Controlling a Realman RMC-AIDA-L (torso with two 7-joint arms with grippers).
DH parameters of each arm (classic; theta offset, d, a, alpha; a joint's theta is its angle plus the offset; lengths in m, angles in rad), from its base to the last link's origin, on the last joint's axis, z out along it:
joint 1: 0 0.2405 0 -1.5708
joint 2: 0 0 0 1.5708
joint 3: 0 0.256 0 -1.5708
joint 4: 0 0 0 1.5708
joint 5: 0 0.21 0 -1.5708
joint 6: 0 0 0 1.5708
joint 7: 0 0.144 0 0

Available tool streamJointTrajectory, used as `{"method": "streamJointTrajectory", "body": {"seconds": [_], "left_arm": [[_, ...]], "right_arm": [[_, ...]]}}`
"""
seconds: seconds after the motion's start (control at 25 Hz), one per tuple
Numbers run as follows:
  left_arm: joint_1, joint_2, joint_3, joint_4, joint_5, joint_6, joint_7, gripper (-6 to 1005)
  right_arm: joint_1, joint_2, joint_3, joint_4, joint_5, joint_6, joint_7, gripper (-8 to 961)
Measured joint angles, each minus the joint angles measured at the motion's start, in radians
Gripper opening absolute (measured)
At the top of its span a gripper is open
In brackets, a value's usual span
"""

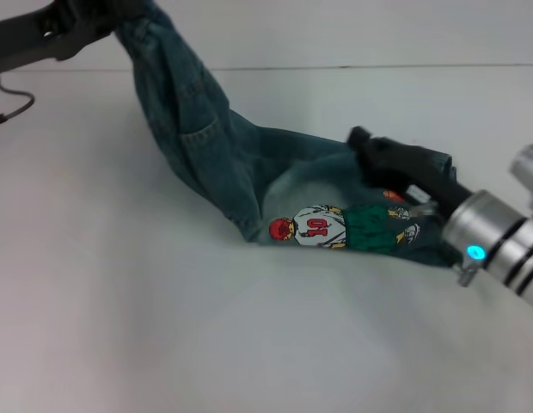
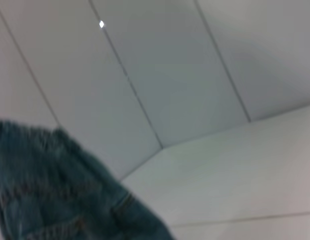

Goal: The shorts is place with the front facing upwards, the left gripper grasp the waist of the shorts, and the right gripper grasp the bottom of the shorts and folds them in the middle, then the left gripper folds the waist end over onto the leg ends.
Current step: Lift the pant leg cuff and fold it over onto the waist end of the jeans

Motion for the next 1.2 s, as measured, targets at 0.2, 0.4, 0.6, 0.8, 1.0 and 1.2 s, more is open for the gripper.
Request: {"method": "streamJointTrajectory", "body": {"seconds": [0.2,0.4,0.6,0.8,1.0,1.2], "left_arm": [[-0.027,-0.011,0.005,-0.002,-0.025,0.039,-0.012,94],[-0.048,-0.019,0.009,-0.001,-0.028,0.084,-0.017,94],[-0.051,-0.029,0.009,0.003,-0.036,0.105,-0.017,94],[-0.051,-0.031,0.010,-0.001,-0.076,0.131,-0.019,93],[-0.051,-0.031,0.011,0.004,-0.093,0.148,-0.031,93],[-0.051,-0.029,0.010,0.000,-0.094,0.149,-0.032,92]], "right_arm": [[0.089,0.004,0.005,0.064,-0.004,0.092,-0.024,-1],[0.169,0.005,0.012,0.093,-0.093,0.159,-0.020,0],[0.237,0.011,0.023,0.115,-0.165,0.185,-0.015,0],[0.290,0.010,0.033,0.125,-0.301,0.180,0.064,-1],[0.324,0.009,0.048,0.117,-0.467,0.116,0.194,-1],[0.343,0.004,0.054,0.110,-0.541,0.078,0.262,-1]]}}
